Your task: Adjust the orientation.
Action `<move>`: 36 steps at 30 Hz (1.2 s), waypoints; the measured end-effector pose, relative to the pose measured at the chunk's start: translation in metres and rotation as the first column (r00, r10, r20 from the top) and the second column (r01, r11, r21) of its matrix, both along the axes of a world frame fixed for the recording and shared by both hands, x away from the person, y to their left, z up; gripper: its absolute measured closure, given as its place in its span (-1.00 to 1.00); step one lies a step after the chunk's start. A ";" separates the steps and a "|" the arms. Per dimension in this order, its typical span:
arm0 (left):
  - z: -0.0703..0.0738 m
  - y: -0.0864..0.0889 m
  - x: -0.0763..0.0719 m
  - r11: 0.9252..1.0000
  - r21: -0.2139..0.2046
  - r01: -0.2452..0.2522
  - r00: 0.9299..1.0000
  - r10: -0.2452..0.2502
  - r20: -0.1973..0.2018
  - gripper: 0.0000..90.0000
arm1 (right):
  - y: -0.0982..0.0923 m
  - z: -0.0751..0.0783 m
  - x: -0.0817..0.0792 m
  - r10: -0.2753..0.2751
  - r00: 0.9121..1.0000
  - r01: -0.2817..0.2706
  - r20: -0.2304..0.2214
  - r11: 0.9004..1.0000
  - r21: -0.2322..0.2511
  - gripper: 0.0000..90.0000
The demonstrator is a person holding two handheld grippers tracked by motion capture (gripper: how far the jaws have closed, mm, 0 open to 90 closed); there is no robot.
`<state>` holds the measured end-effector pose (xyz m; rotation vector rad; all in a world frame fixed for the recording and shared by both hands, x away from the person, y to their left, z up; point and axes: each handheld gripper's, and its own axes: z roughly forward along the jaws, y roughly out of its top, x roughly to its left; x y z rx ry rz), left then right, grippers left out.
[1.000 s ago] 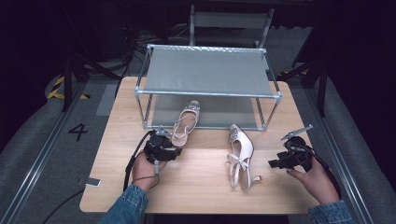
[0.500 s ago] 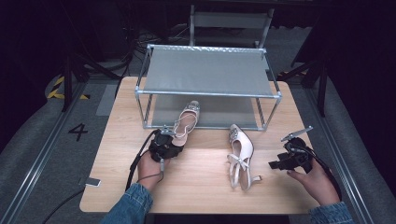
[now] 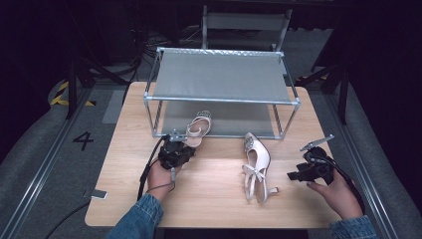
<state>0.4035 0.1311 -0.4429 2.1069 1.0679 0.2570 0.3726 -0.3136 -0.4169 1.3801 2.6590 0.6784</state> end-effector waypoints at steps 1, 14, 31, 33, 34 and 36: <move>0.001 -0.002 0.001 1.000 0.011 0.010 1.000 -0.010 0.001 0.76 | 0.000 0.000 0.000 0.000 1.000 0.000 -0.001 1.000 -0.001 -0.07; 0.010 -0.018 0.013 1.000 0.002 0.022 1.000 -0.022 0.004 0.76 | -0.003 0.000 0.000 -0.003 1.000 0.003 0.001 1.000 0.004 -0.07; 0.014 -0.032 0.057 0.998 -0.040 -0.039 0.999 0.040 0.013 0.76 | -0.004 -0.005 0.003 -0.004 1.000 0.004 -0.017 1.000 0.009 -0.07; 0.014 -0.035 0.064 0.998 -0.046 -0.049 0.999 0.049 0.008 0.76 | -0.004 -0.006 0.003 -0.004 1.000 0.004 -0.019 1.000 0.009 -0.07; 0.013 -0.036 0.067 0.997 -0.055 -0.054 0.998 0.055 0.007 0.76 | -0.004 -0.006 0.003 -0.005 1.000 0.005 -0.021 1.000 0.010 -0.07; 0.012 -0.038 0.073 0.997 -0.058 -0.052 0.999 0.052 -0.002 0.76 | -0.004 -0.006 0.003 -0.004 1.000 0.005 -0.024 1.000 0.012 -0.07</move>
